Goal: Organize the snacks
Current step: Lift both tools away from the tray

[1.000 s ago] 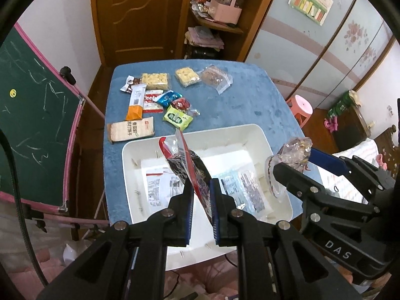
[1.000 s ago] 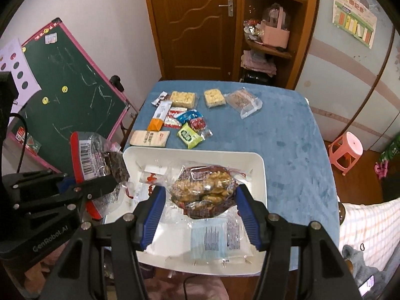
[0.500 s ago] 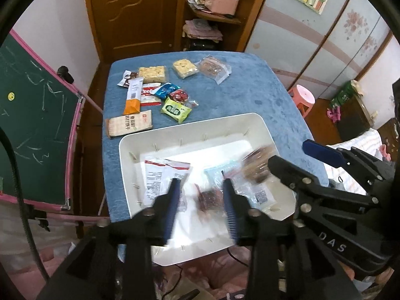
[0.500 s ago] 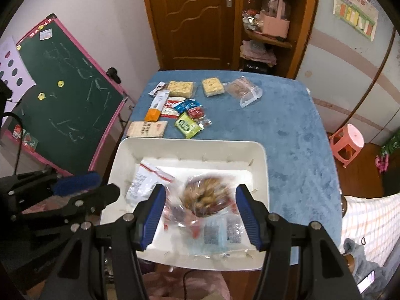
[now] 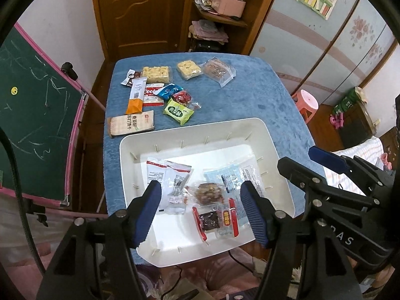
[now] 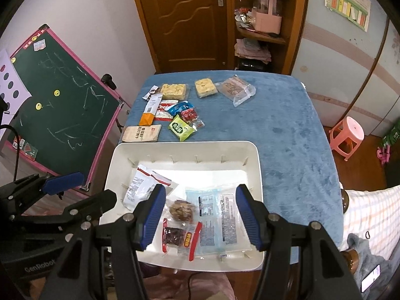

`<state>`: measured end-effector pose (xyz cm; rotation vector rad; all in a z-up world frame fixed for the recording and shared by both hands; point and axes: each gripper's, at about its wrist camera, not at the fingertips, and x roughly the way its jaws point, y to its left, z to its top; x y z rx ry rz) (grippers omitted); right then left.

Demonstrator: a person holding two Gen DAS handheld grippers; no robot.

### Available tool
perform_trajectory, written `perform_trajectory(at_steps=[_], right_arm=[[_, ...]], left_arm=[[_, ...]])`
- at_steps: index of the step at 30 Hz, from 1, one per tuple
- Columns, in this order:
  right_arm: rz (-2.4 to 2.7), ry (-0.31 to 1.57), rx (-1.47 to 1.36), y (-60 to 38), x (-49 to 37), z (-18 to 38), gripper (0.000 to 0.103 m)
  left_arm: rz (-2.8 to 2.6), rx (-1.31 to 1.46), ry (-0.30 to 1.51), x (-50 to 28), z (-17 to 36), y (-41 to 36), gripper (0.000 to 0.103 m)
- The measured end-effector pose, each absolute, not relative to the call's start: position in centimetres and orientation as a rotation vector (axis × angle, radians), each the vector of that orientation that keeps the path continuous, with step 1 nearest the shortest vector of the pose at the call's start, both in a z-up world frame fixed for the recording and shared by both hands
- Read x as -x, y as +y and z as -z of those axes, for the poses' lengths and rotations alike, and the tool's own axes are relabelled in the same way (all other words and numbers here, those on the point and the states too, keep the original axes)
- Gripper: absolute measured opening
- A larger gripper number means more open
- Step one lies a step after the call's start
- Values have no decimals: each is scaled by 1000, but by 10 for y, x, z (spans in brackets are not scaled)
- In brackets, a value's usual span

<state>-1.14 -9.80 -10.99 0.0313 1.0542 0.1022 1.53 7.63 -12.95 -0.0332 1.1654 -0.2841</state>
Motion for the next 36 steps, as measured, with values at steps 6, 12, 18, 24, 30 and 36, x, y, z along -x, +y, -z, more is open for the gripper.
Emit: perform_trajectory(at_steps=[6,12,18,24,30,36], right_arm=[[-101,1062,-41,-101,7,112,59],[-104,1067,-44,-102,1,114,59],[-110,1073,-41,-100,-9,115,59],[-115,1069,-23,-98,-23,112,59],[-134,1075,-10,-97,-41,113,59],[-166,1063,-9,-97,-67,111,59]], left_arm=[[284,35,1173,-20,132,74,65],[279,34,1174,-23,136,74,65],[268,43,1175,-34,137,76,65],[259,61,1159,-49,133,79,66],[224,67,1135,-66,128,86,68],[140,72,1090,-96,117,107,68]])
